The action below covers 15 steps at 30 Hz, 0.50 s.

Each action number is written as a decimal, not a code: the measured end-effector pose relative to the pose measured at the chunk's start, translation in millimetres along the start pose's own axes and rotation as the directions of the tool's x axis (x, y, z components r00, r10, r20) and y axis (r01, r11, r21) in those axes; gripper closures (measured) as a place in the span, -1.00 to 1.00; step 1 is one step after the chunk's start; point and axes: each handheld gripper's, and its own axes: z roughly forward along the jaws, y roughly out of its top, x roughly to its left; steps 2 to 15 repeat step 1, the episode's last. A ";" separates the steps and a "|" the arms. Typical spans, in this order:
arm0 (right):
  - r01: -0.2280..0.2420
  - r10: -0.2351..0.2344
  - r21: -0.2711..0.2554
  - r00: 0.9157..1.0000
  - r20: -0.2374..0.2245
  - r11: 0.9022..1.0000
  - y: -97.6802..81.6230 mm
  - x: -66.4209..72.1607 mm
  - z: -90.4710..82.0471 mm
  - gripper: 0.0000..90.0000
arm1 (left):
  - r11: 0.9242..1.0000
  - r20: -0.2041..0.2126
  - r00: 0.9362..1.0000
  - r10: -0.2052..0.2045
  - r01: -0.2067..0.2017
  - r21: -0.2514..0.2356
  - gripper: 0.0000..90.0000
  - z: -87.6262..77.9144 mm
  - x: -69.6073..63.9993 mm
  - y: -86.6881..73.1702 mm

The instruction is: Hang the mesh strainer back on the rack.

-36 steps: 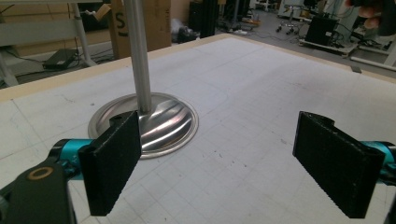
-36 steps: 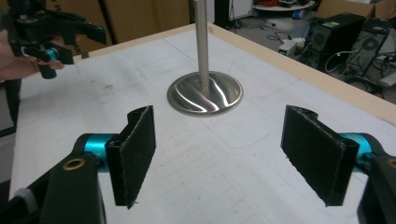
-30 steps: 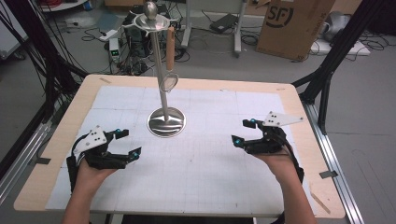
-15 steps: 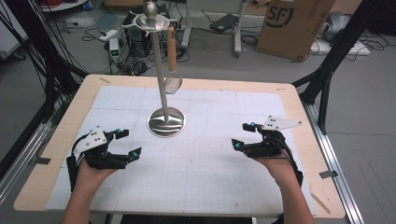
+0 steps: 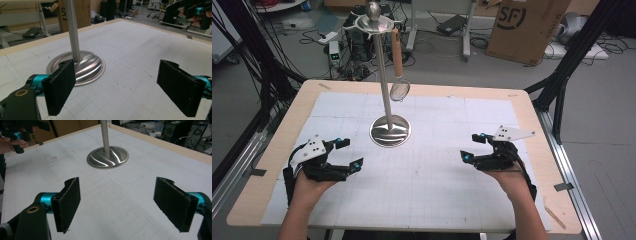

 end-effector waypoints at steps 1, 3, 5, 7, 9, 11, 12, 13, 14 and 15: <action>-0.002 0.002 0.001 1.000 -0.001 1.000 0.0 0.3 0.2 -0.53 | 1.000 -0.001 1.000 -0.001 0.001 -0.001 -0.64 0.1 -0.1 0.1; -0.002 0.002 0.001 1.000 -0.001 1.000 0.0 0.3 0.2 -0.53 | 1.000 -0.001 1.000 -0.001 0.001 -0.001 -0.64 0.1 -0.1 0.1; -0.002 0.002 0.001 1.000 -0.001 1.000 0.0 0.3 0.2 -0.53 | 1.000 -0.001 1.000 -0.001 0.001 -0.001 -0.64 0.1 -0.1 0.1; -0.002 0.002 0.001 1.000 -0.001 1.000 0.0 0.3 0.2 -0.53 | 1.000 -0.001 1.000 -0.001 0.001 -0.001 -0.64 0.1 -0.1 0.1; -0.002 0.002 0.001 1.000 -0.001 1.000 0.0 0.3 0.2 -0.53 | 1.000 -0.001 1.000 -0.001 0.001 -0.001 -0.64 0.1 -0.1 0.1; -0.002 0.002 0.001 1.000 -0.001 1.000 0.0 0.3 0.2 -0.53 | 1.000 -0.001 1.000 -0.001 0.001 -0.001 -0.64 0.1 -0.1 0.1; -0.002 0.002 0.001 1.000 -0.001 1.000 0.0 0.3 0.2 -0.53 | 1.000 -0.001 1.000 -0.001 0.001 -0.001 -0.64 0.1 -0.1 0.1; -0.002 0.002 0.001 1.000 -0.001 1.000 0.0 0.3 0.2 -0.53 | 1.000 -0.001 1.000 -0.001 0.001 -0.001 -0.64 0.1 -0.1 0.1; -0.002 0.002 0.001 1.000 -0.001 1.000 0.0 0.3 0.2 -0.53 | 1.000 -0.001 1.000 -0.001 0.001 -0.001 -0.64 0.1 -0.1 0.1; -0.002 0.002 0.001 1.000 -0.001 1.000 0.0 0.3 0.2 -0.53 | 1.000 -0.001 1.000 -0.001 0.001 -0.001 -0.64 0.1 -0.1 0.1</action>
